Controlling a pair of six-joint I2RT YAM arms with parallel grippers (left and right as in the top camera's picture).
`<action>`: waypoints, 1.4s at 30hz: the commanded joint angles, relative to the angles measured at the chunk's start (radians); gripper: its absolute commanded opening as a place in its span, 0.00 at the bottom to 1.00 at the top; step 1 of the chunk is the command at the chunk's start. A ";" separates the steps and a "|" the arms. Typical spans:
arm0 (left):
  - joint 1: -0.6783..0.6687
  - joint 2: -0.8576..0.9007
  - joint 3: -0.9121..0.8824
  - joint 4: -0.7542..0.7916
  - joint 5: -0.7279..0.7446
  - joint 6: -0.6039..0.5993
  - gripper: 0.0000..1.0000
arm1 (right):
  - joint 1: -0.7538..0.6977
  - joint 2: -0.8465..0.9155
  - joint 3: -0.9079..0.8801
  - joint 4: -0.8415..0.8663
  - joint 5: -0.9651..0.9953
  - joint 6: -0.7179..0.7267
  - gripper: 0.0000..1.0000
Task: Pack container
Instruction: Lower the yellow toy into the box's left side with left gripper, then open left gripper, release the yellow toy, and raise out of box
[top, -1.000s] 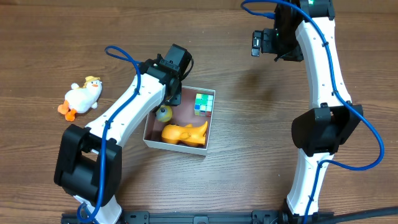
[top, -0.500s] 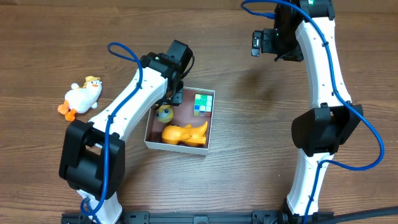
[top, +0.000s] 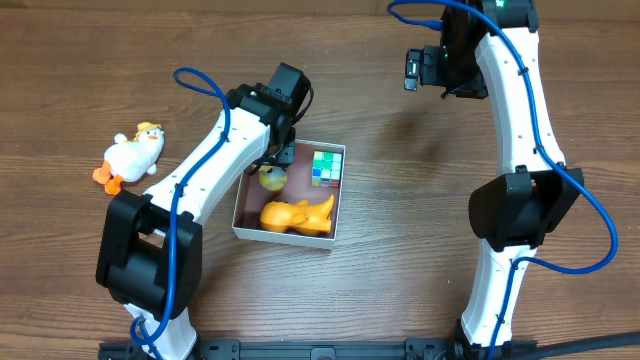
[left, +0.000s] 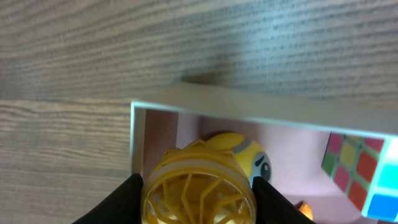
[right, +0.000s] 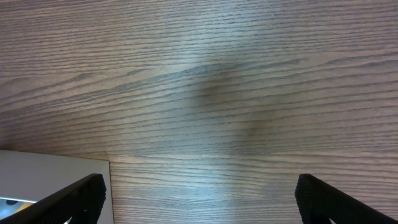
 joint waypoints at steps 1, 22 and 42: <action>-0.003 0.010 0.028 0.039 -0.037 -0.002 0.21 | 0.002 -0.009 0.022 0.005 0.013 0.008 1.00; -0.002 0.010 0.002 0.075 -0.061 0.005 0.81 | 0.002 -0.009 0.022 0.005 0.013 0.008 1.00; -0.022 0.010 0.011 -0.152 0.105 0.004 0.84 | 0.002 -0.009 0.022 0.005 0.013 0.008 1.00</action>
